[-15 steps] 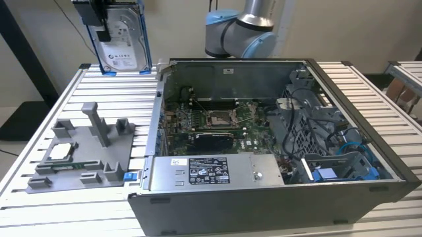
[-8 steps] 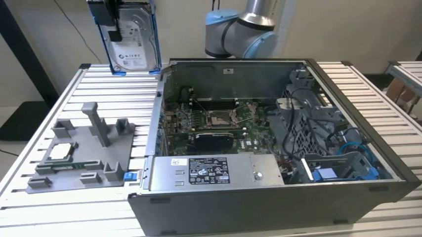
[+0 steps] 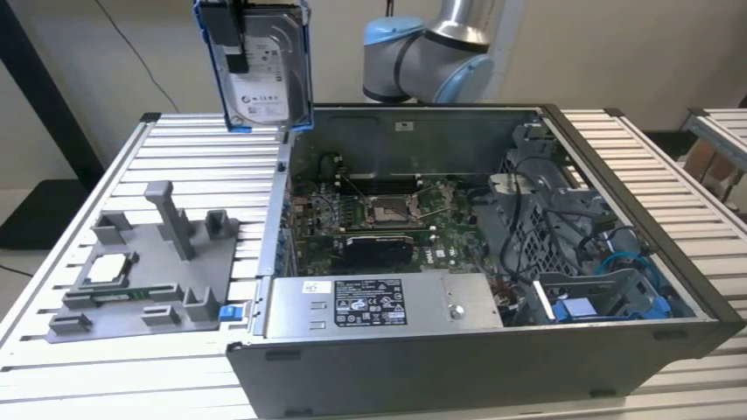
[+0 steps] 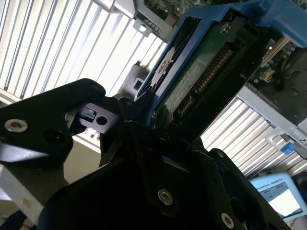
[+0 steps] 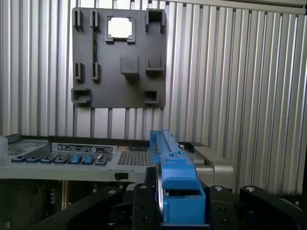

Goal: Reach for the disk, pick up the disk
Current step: 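Pick up the disk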

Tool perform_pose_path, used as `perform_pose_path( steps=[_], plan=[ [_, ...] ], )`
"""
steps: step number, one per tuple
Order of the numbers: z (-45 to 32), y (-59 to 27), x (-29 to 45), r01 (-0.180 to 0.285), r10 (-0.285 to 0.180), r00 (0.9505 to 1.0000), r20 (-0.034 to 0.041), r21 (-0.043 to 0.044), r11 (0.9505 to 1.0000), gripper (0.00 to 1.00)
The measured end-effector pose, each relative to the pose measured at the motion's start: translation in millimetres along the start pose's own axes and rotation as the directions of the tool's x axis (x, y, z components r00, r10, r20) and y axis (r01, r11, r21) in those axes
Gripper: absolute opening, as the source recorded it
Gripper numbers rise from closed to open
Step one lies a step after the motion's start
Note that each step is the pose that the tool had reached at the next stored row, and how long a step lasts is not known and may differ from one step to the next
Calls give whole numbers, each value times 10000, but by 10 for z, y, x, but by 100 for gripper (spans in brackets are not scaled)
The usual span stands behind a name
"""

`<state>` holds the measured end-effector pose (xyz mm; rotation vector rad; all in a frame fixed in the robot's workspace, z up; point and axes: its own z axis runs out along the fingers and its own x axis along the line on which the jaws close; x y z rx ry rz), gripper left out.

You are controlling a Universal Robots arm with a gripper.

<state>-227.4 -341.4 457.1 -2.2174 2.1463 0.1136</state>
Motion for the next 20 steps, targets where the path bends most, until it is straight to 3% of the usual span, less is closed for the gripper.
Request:
perform_pose_path(
  steps=[10,20],
  plan=[
    [-4,-279,9,-36,36,10000,-7,-5,10000,0],
    [-97,-418,8,-161,161,9999,-7,-19,9999,0]
  ],
)
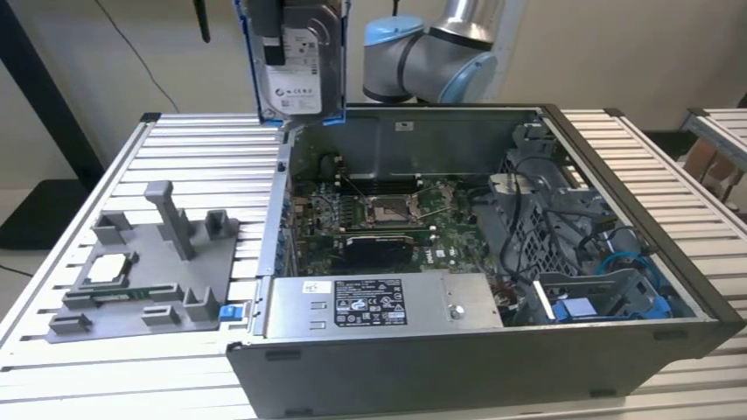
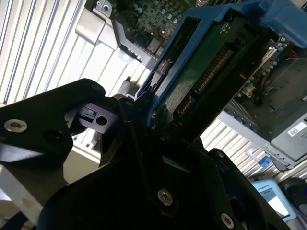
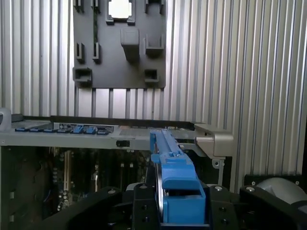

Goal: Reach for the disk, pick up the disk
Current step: 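Pick up the disk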

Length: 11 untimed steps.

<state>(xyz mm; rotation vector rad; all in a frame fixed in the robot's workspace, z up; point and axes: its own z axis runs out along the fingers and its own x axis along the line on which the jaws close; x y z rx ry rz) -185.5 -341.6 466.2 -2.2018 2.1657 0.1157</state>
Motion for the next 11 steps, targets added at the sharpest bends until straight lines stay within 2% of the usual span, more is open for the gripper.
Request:
perform_pose_path(
  steps=[4,9,11],
  plan=[
    [-50,-23,-1,-123,123,9999,-1,-4,9999,0],
    [-161,-39,-4,-307,307,9995,-6,-65,9995,0],
    [-178,-56,-4,-328,328,9995,-7,-99,9994,0]
  ],
)
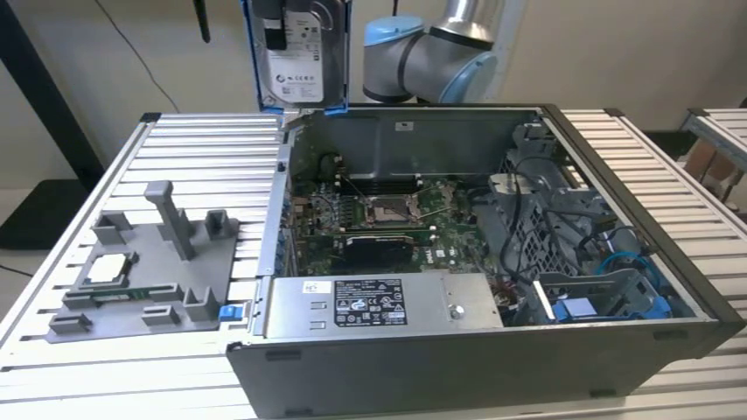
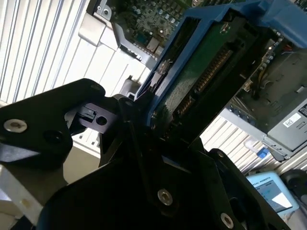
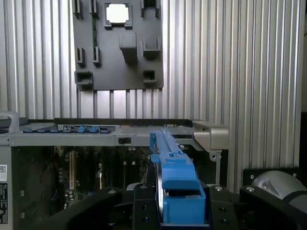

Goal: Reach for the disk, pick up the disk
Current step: 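Pick up the disk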

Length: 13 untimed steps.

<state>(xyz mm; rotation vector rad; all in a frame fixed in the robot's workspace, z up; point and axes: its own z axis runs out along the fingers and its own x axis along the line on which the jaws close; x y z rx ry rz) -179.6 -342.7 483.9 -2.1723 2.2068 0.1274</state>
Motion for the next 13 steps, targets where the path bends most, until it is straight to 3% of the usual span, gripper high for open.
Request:
perform_pose_path(
  steps=[13],
  plan=[
    [-13,-421,11,-1,1,10000,20,-6,10000,0]
  ],
)
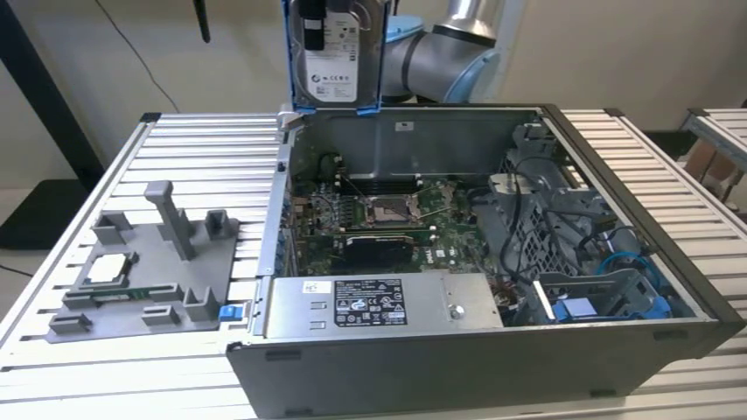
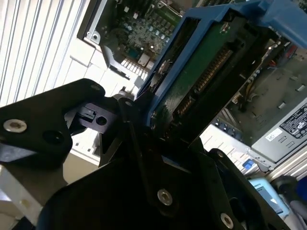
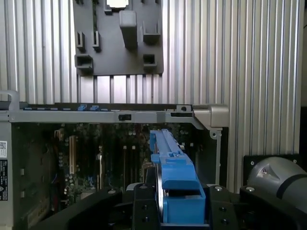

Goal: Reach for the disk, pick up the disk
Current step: 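Pick up the disk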

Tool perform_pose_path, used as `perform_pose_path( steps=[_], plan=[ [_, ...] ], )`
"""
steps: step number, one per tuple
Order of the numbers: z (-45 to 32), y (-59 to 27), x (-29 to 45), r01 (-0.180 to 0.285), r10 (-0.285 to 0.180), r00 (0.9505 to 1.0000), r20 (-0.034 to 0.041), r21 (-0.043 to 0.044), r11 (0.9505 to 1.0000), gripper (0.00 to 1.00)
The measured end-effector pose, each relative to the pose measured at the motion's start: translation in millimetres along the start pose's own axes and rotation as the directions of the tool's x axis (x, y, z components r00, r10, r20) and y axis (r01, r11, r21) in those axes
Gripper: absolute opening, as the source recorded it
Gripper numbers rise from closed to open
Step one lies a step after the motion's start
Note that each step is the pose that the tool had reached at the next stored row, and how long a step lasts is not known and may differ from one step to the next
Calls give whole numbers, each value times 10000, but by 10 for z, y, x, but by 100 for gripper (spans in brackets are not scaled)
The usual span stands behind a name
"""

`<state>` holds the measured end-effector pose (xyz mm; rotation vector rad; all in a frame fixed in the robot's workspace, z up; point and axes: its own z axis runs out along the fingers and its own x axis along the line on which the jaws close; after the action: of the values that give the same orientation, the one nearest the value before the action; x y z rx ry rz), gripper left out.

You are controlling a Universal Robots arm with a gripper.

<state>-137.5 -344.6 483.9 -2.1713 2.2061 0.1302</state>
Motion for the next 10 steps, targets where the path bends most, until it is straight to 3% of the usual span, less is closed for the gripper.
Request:
perform_pose_path(
  steps=[10],
  plan=[
    [-11,-338,12,2,-2,10000,13,-1,10000,0]
  ],
)
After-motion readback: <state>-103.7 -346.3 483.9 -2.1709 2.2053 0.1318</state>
